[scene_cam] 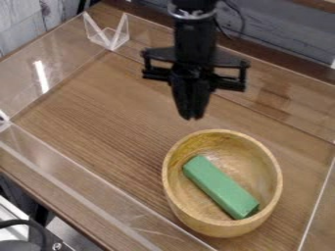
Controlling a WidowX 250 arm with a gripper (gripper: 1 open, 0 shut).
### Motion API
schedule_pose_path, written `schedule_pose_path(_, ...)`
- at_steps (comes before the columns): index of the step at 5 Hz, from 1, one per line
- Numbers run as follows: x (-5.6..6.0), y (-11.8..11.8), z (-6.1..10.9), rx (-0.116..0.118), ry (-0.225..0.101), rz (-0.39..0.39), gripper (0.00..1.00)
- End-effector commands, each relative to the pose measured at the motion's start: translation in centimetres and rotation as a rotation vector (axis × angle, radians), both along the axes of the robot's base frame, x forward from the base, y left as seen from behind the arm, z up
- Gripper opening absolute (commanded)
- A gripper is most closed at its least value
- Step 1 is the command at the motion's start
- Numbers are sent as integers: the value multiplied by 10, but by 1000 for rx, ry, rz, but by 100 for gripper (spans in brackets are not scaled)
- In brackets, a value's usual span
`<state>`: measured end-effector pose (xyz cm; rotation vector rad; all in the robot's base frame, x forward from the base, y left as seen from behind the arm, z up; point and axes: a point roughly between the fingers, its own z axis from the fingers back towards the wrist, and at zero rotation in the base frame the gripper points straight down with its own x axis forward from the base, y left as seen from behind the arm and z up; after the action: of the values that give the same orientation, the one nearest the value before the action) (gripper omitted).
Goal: Remove the green block from inside the brown bowl and put it on the table
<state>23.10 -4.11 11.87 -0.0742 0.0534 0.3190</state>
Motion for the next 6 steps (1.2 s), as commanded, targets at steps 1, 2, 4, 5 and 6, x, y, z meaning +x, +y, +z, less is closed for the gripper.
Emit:
schedule_pose_path(1, -3, -20, 6, 0, -55, 245, 100)
schedule_pose_path(2, -13, -45, -4, -4, -69, 435, 100)
schedule_pose_path(4, -16, -67, -40, -36, -67, 618, 100)
schedule_pose_path(5, -13, -70, -56, -41, -61, 655, 100)
schedule_pose_path(6, -7, -70, -68, -46, -58, 676, 100)
